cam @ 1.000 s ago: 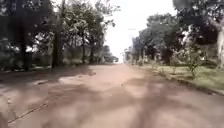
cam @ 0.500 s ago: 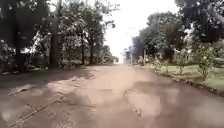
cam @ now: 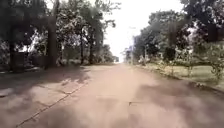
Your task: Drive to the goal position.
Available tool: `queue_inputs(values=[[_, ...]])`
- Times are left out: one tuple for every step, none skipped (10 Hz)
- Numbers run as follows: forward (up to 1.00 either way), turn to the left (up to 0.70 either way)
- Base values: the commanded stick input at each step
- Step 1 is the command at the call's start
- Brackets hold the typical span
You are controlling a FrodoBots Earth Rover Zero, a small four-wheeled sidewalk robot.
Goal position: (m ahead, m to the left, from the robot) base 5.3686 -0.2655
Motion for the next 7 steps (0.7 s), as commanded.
queue_inputs(values=[[1.00,0.00],[1.00,0.00],[1.00,0.00],[1.00,0.00],[1.00,0.00],[1.00,0.00],[1.00,0.00]])
